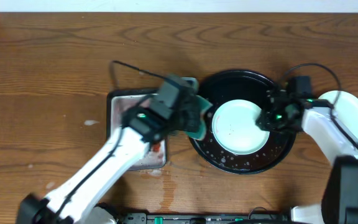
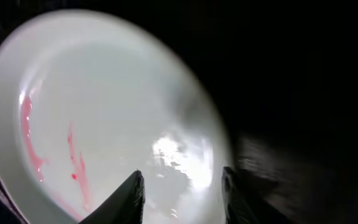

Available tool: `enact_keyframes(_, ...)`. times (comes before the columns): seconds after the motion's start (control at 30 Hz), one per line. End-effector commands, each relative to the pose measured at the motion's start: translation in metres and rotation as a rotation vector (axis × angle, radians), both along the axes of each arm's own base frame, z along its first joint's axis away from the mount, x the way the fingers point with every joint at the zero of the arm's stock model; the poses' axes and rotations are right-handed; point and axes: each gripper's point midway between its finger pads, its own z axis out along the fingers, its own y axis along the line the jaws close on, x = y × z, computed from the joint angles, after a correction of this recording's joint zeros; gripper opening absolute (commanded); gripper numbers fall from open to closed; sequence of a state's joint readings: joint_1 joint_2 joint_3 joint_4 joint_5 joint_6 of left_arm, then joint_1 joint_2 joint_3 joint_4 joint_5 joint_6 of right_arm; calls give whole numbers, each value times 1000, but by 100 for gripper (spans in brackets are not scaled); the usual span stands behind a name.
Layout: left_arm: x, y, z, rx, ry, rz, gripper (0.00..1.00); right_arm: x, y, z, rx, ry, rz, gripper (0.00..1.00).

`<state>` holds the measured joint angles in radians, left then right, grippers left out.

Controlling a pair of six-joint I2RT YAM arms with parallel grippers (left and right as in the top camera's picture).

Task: Clean dirty plates on tray and stack at the side
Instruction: 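Scrub the pale blue plate with the sponge while the right gripper holds it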

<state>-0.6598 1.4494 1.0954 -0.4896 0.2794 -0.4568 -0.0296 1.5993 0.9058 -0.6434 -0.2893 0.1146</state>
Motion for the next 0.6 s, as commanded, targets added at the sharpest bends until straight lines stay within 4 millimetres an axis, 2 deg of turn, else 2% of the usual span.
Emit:
enact_keyframes(0.0,-2,-37,-9,-24,37,-35,7,-1,-19,5,-28,-7,-63,38)
enact_keyframes(0.17,13,-80,-21,-12,49,-89,7,-12,-15,-17,-37,63,-48,37)
enact_keyframes(0.23,22,-90,-30,-12,51,-90,7,-13,-12,-25,-39,81,-36,31)
enact_keyframes(0.3,30,-97,-41,-14,53,-85,7,-13,-9,-31,-39,92,-30,21)
enact_keyframes(0.37,33,-102,-53,-30,86,-55,7,-13,-7,-37,-39,106,-29,19)
enact_keyframes(0.5,27,-112,-82,-62,204,-30,7,-14,-6,-49,-38,138,-46,1)
enact_keyframes(0.57,24,-116,-94,-69,248,-27,7,-15,-6,-51,-37,146,-51,1)
